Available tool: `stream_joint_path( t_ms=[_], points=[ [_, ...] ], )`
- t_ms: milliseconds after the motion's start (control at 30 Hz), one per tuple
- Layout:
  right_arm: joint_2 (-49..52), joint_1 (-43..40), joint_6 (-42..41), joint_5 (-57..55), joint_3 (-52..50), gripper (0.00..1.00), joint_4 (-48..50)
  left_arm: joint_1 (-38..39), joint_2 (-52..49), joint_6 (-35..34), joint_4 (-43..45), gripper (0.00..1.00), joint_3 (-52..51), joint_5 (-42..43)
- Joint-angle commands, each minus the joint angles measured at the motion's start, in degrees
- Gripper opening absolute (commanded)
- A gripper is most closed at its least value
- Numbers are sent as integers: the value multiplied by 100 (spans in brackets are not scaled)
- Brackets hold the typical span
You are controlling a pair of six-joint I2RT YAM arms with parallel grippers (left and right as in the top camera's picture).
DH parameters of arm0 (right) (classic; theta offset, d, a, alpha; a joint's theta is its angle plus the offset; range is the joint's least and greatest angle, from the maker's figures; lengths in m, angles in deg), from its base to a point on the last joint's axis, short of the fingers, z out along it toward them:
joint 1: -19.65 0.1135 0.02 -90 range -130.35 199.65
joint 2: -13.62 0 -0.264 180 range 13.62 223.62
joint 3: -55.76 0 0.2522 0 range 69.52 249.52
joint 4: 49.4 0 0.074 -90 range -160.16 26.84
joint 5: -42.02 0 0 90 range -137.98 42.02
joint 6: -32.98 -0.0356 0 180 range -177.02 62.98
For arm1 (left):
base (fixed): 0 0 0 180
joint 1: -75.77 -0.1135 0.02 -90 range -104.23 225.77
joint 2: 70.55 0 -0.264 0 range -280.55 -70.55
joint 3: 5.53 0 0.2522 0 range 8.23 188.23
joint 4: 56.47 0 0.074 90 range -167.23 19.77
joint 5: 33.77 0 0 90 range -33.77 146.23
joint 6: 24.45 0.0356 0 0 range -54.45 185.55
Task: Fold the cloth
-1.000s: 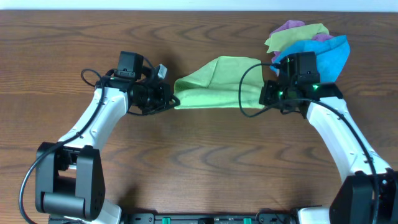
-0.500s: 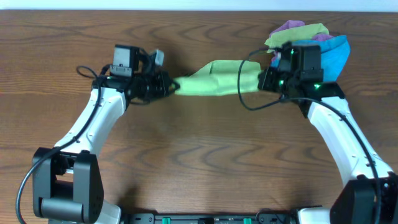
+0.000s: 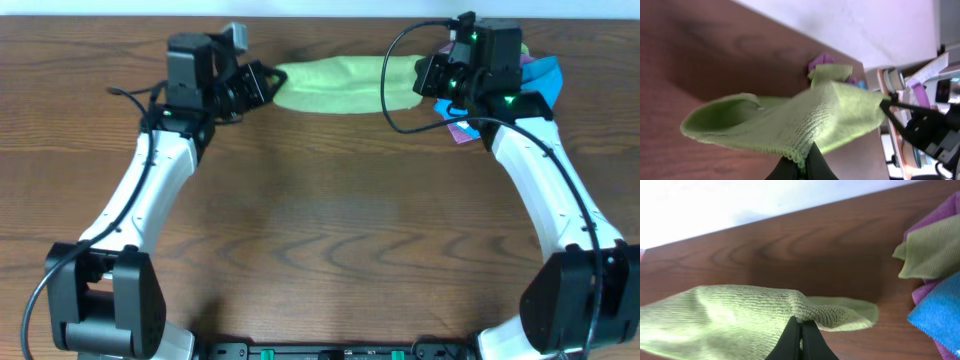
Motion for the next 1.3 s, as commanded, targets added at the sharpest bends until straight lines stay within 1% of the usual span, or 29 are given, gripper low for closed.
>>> stream_joint_path(
  t_ms=[0,133,267,367,667,767,833,933,1067,1267],
  points=[
    [-31,24,125,-39,328,1,-125,-197,7,201,-258,6,369,44],
    [-33,37,232,-37,424,2,-511,-291,9,509,-721,6,442,426],
    [-44,76,358,7,424,2,-1029,-291,13,962,-1467,5,444,459],
    [-57,127,590,7,424,2,-1556,-304,13,1484,-2190,6,442,455],
    [-90,273,894,-114,413,2,-3307,-308,13,2999,-4116,6,442,387],
    [-96,310,866,-173,361,2,-3654,-308,13,3252,-4618,6,437,363],
    [-96,319,866,-208,289,2,-3748,-302,13,3285,-4933,6,420,247],
    [-96,334,866,-212,81,1,-3755,-275,13,3392,-5128,6,280,197],
    [-103,409,866,-210,-450,1,-3696,-251,13,3390,-5143,6,-127,166],
    [-398,568,758,-188,-1412,2,-3224,-149,15,3364,-4962,6,-870,170]
  ],
)
